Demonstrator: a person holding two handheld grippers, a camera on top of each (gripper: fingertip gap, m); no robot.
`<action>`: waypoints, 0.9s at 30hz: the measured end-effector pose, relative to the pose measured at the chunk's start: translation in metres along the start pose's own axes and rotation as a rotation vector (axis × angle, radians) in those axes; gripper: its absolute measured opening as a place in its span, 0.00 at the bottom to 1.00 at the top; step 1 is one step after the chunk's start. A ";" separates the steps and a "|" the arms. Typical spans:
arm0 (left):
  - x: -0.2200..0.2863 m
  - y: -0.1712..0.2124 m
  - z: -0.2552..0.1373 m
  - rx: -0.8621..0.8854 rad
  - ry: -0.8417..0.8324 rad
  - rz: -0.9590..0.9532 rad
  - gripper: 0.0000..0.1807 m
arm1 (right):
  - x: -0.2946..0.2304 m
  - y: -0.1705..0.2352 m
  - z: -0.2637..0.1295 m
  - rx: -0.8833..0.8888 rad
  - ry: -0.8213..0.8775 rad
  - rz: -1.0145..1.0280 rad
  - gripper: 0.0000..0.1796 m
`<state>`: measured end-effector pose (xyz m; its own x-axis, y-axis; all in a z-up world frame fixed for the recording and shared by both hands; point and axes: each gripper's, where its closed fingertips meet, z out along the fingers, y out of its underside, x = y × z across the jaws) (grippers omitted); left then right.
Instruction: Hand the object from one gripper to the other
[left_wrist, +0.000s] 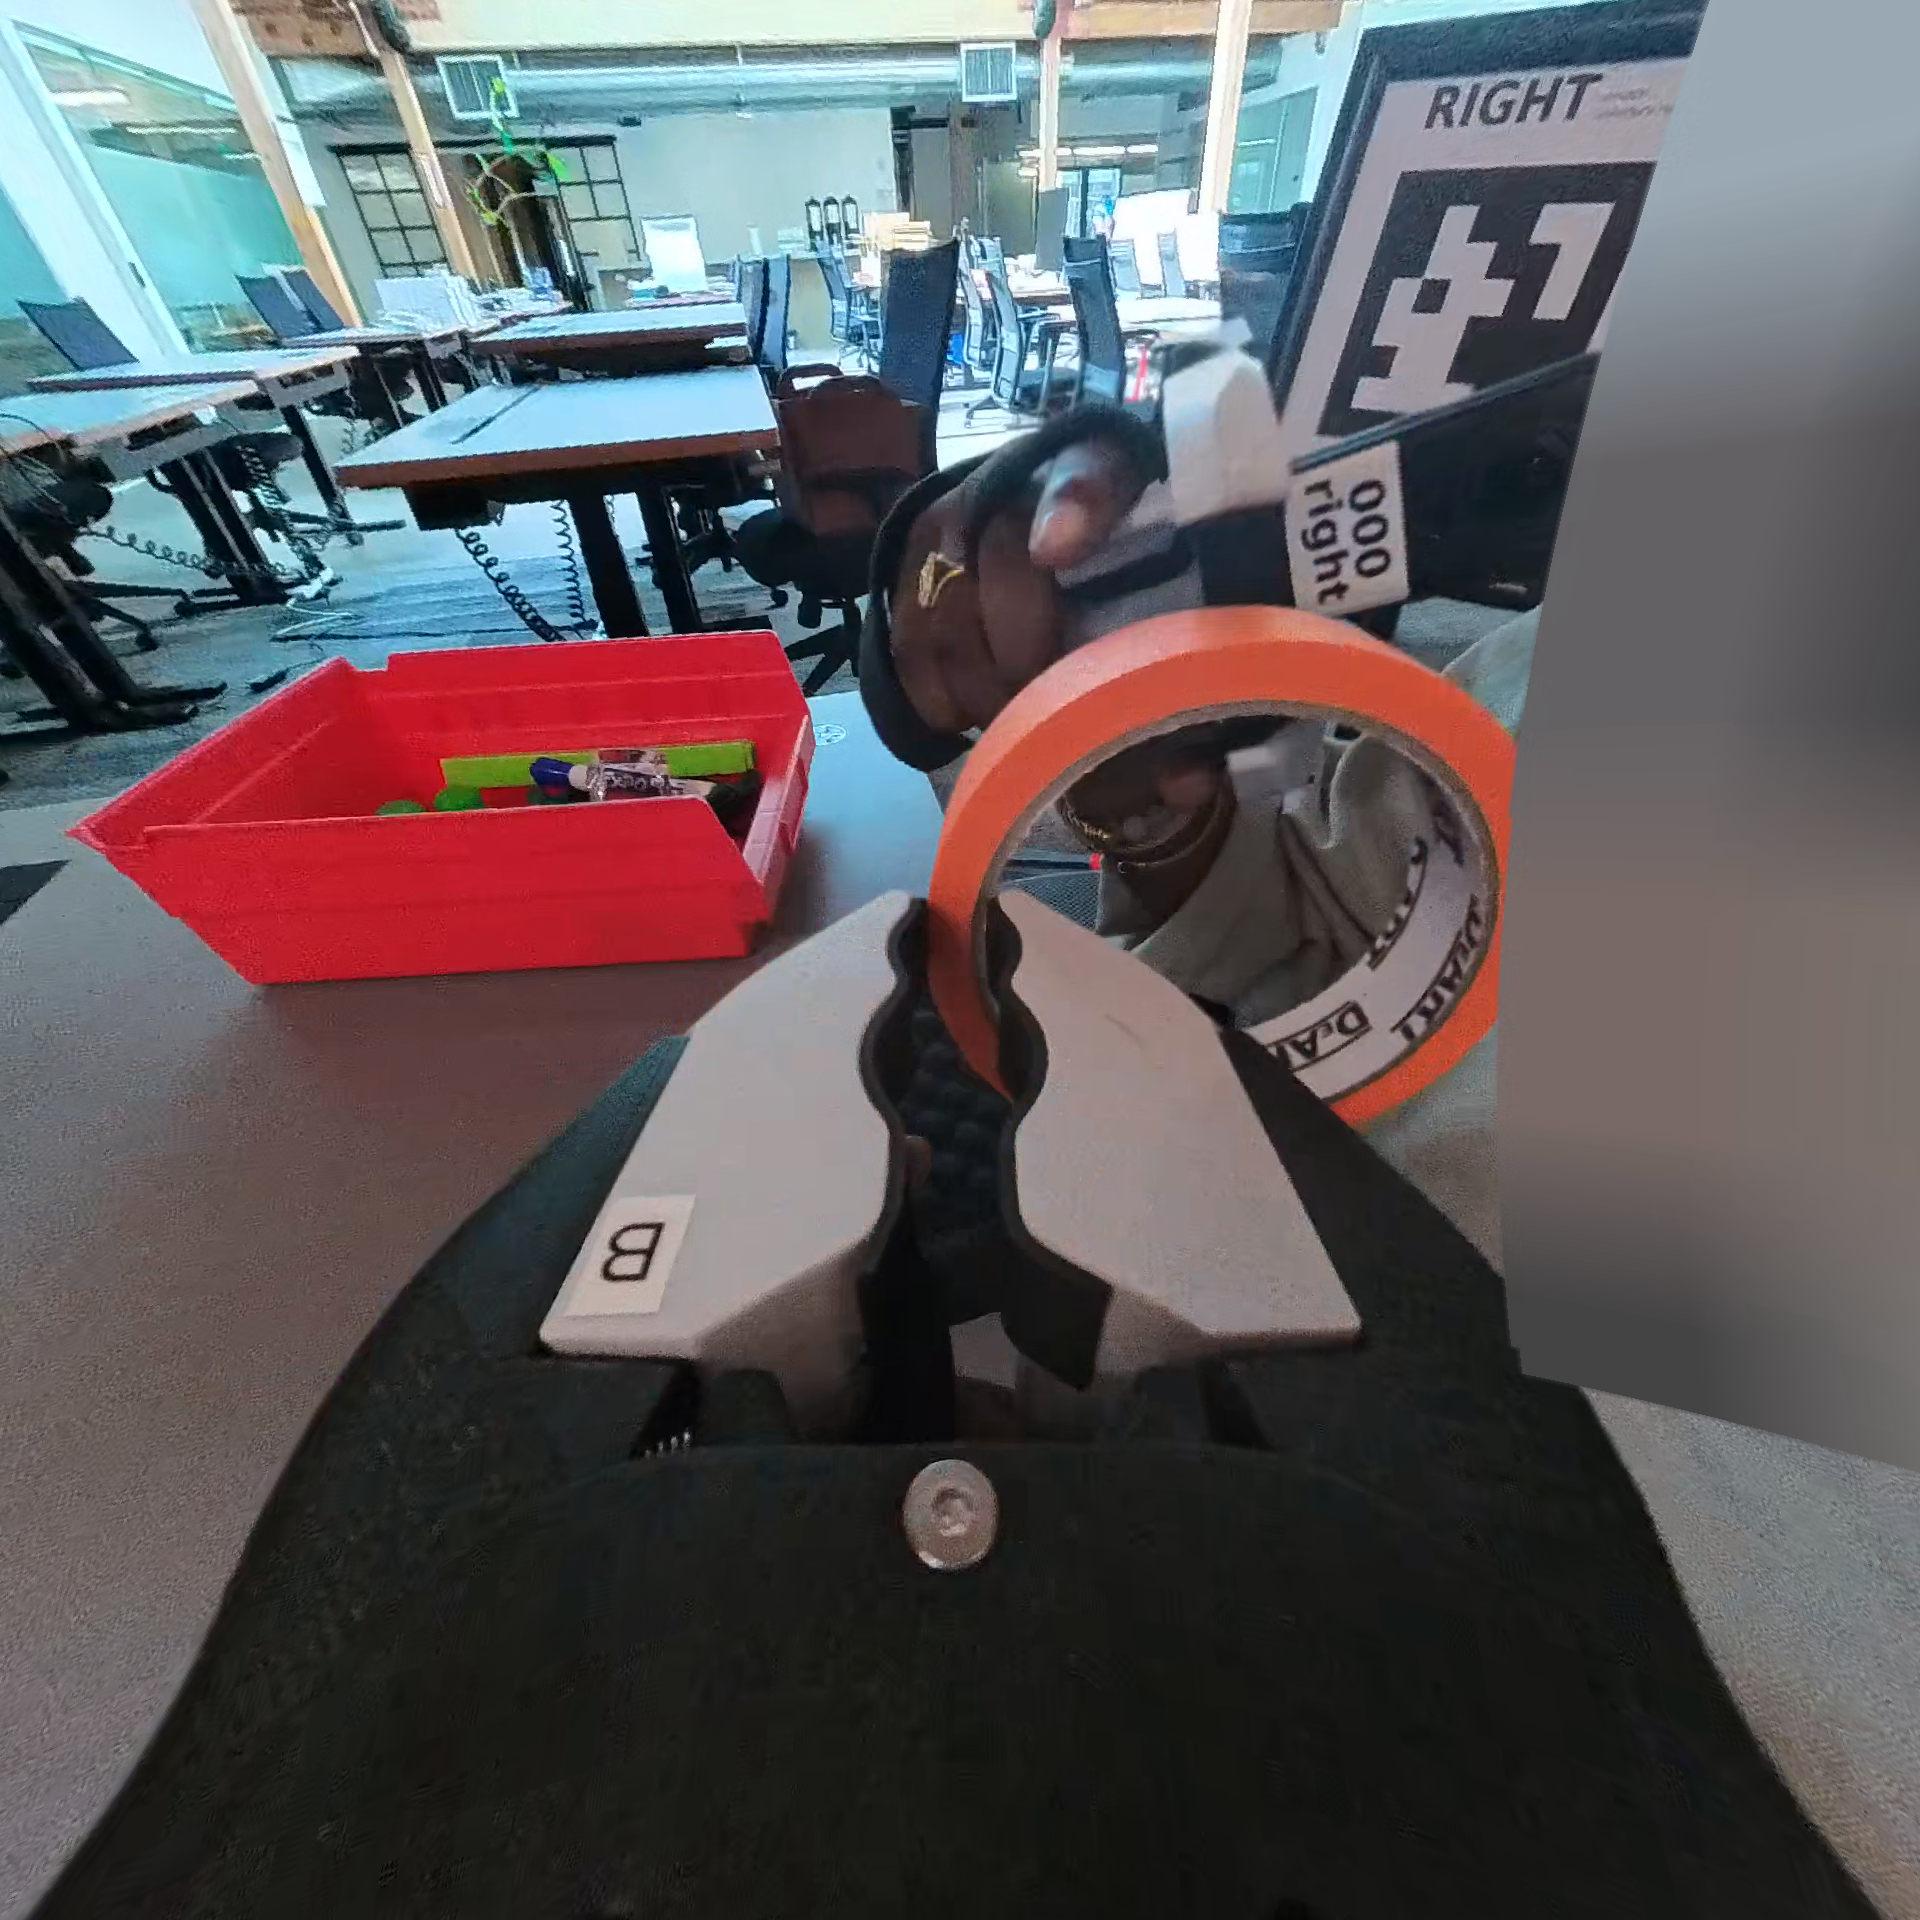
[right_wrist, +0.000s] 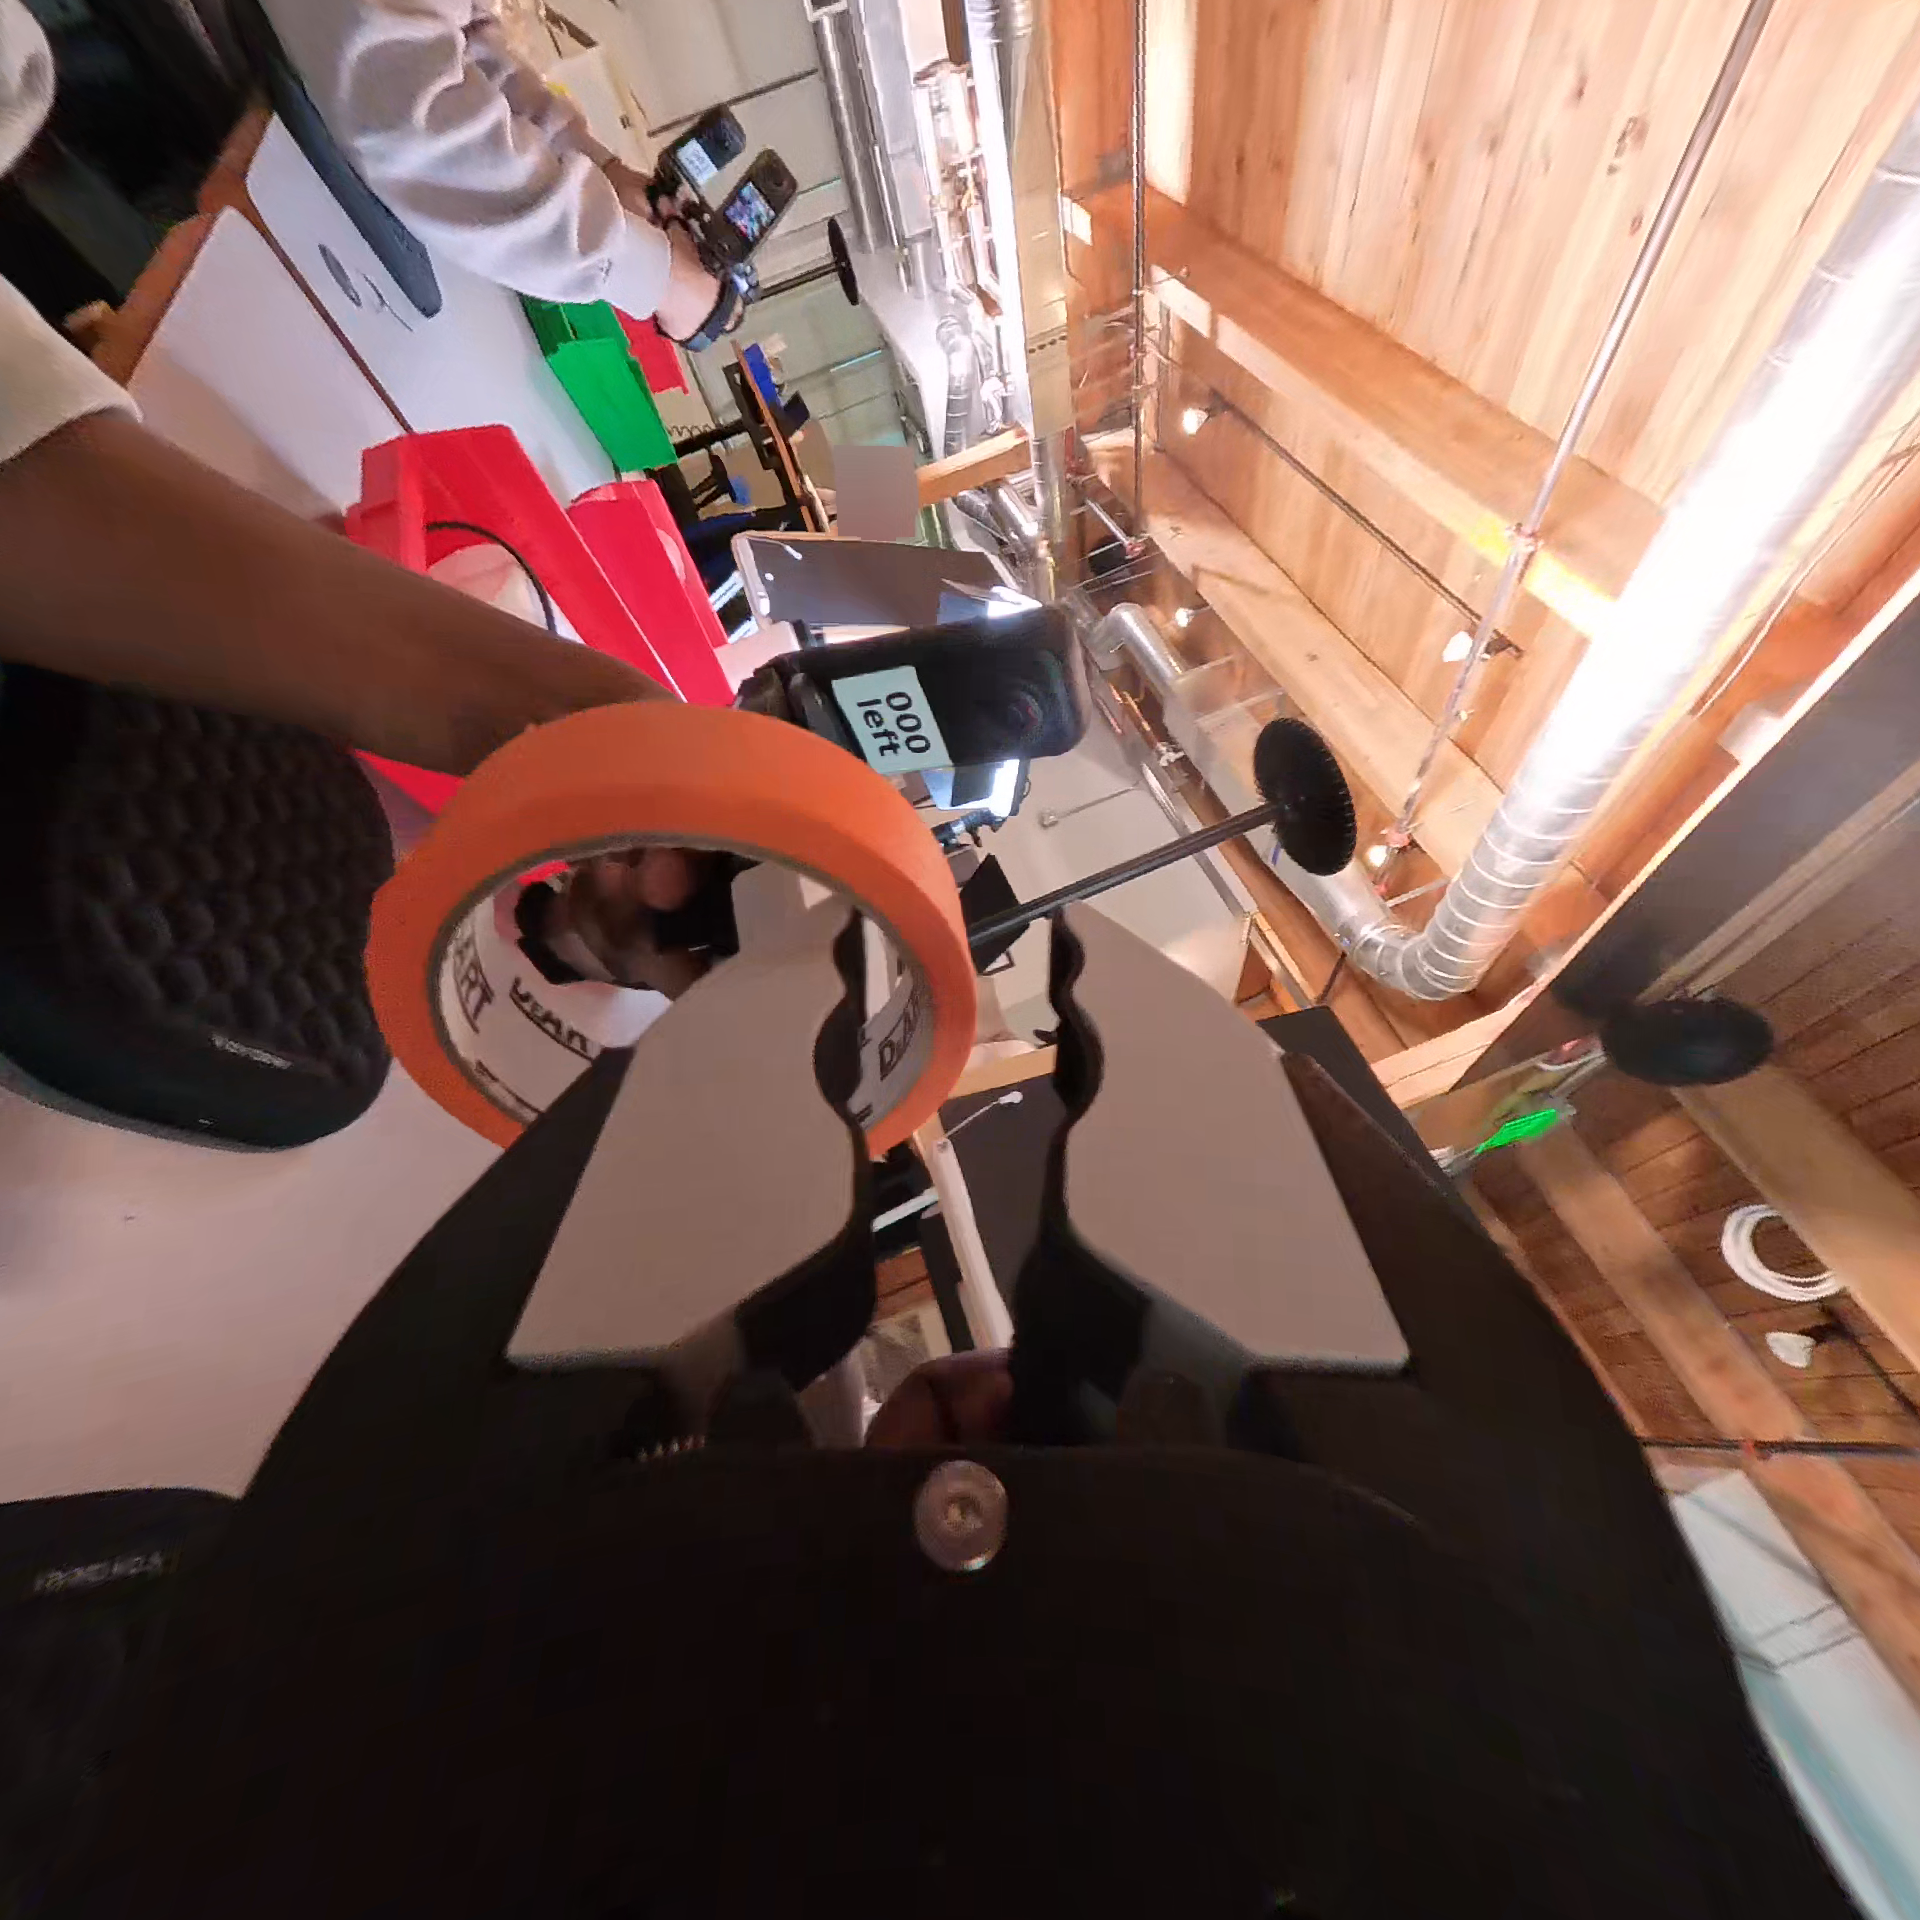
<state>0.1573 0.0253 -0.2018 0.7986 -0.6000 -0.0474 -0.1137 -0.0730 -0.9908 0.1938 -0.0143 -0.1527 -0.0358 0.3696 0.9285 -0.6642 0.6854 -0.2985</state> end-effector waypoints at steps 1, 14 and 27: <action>0.000 -0.002 0.001 0.012 0.002 -0.010 0.06 | 0.000 0.000 0.000 0.000 0.005 -0.006 0.12; 0.020 -0.057 -0.022 0.214 -0.435 0.914 0.25 | -0.014 0.060 0.010 -0.193 -0.272 1.121 0.05; 0.008 -0.052 -0.026 0.167 -0.399 0.707 0.06 | -0.029 0.059 0.012 -0.174 -0.373 1.196 0.13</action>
<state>0.1538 0.0035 -0.1470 0.7247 -0.1301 -0.6766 -0.6036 0.3536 -0.7145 0.1469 0.0076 -0.1946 -0.7712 0.6341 0.0562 0.0344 0.1298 -0.9909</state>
